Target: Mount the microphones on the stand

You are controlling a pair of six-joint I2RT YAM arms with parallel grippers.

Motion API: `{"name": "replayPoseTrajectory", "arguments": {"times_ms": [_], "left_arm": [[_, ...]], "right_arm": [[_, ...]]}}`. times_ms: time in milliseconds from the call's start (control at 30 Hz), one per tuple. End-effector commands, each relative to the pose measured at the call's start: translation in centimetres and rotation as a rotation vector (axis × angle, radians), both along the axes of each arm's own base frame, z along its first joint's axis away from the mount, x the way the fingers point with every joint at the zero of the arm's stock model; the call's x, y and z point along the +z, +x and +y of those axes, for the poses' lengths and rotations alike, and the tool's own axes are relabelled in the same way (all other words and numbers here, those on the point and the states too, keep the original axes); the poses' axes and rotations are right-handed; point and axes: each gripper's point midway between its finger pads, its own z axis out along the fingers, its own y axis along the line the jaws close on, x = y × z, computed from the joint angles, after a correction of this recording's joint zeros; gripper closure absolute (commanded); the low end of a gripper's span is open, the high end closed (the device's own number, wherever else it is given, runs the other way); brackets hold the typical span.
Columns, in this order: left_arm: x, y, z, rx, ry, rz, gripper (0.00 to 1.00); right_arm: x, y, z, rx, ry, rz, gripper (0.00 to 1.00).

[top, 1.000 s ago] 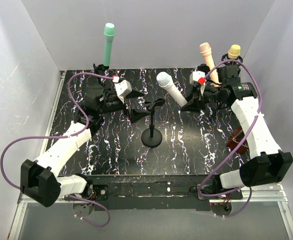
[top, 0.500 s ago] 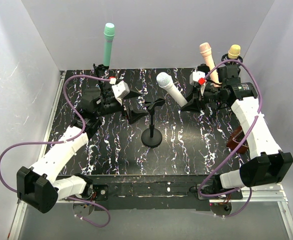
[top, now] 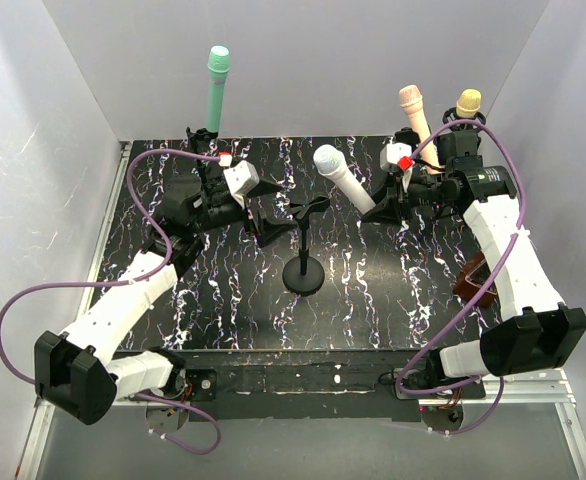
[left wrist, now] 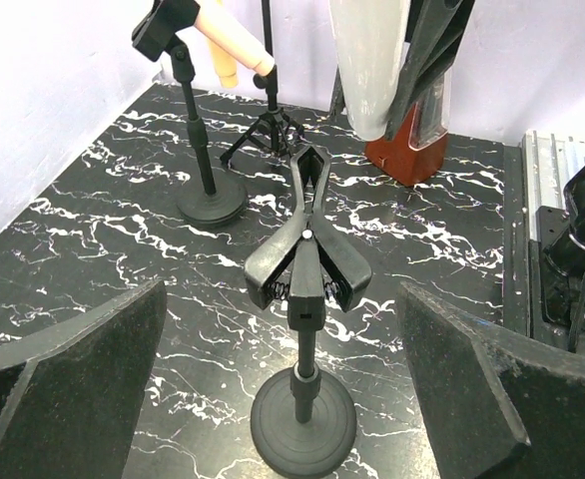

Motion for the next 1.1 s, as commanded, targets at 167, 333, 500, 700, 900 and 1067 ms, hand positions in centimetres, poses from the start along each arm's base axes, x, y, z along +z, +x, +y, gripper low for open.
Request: {"name": "replayPoseTrajectory", "arguments": {"times_ms": [167,333,500,700,900,1067], "left_arm": [[0.7,-0.7,-1.8,-0.145,-0.069,0.006,0.02],[0.4,-1.3,-2.1,-0.191,-0.084,0.038,0.02],[-0.3,-1.2,-2.3,-0.190,-0.082,0.072,0.02],[-1.0,-0.7,-3.0,-0.136,-0.058,0.072,0.07],[-1.6,-0.4,-3.4,-0.117,-0.038,0.090,0.42],[-1.6,-0.5,-3.2,-0.114,-0.034,0.095,0.75]], "right_arm": [[1.2,-0.3,0.7,0.052,0.062,0.008,0.99],[1.1,-0.4,1.1,0.065,0.063,0.021,0.99],[0.4,-0.3,2.0,0.073,0.037,0.041,0.99],[0.4,0.3,2.4,0.069,0.028,0.058,0.99],[-0.5,0.8,2.6,0.067,0.016,0.083,0.99],[-1.2,0.6,3.2,0.090,0.010,0.097,0.99]]}}
